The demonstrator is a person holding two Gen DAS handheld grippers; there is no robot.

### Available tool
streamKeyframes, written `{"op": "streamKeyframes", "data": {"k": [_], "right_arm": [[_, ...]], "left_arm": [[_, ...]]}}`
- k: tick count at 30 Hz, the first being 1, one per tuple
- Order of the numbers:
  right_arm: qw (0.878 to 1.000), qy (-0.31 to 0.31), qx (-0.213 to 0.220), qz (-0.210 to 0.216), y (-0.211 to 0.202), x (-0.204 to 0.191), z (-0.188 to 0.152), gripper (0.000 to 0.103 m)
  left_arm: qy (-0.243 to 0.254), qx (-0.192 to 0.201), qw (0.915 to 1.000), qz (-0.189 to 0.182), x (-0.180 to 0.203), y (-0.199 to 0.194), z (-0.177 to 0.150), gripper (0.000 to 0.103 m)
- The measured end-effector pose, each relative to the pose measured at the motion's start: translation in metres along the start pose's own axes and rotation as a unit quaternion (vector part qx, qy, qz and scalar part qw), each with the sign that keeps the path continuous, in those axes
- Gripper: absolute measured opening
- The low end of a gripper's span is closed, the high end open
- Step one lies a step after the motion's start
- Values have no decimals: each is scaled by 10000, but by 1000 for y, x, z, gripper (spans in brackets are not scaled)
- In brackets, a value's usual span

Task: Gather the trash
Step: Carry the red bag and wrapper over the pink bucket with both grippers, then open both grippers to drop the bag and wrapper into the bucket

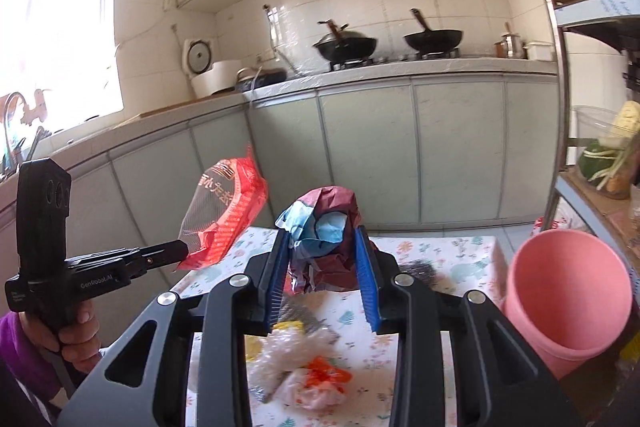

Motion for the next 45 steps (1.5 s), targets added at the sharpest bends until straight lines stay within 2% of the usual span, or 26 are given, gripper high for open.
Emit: {"op": "streamKeyframes", "data": {"k": [6, 15, 26, 35, 42, 45], "right_arm": [[9978, 276, 383, -460, -25, 48, 16, 33], [9873, 815, 796, -1105, -51, 128, 25, 33], [9711, 1430, 763, -1750, -55, 215, 11, 33], [9648, 1602, 501, -2026, -42, 251, -10, 33], [9617, 1668, 351, -2146, -34, 265, -20, 33], [9604, 1651, 278, -2227, -31, 268, -25, 38]], "left_arm": [[246, 121, 9989, -393, 41, 27, 28, 0], [650, 49, 9926, -1022, 114, 79, 55, 0], [1084, -404, 9800, -1622, 203, 160, 61, 0], [1469, -1130, 9696, -1599, 249, 222, 31, 0], [1597, -1391, 9651, -1541, 262, 252, 20, 0], [1614, -1434, 9652, -1475, 262, 256, 17, 2]]}}
Point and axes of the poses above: each gripper's, at about its wrist camera, not at the fingertips, and y roughly the way its jaws point, x to its right, z to its top, the point moved 4 cm from there along y, roughly the way its jaws point, and after that the axes turned 14 degrees about y, right-handed, at the moved point
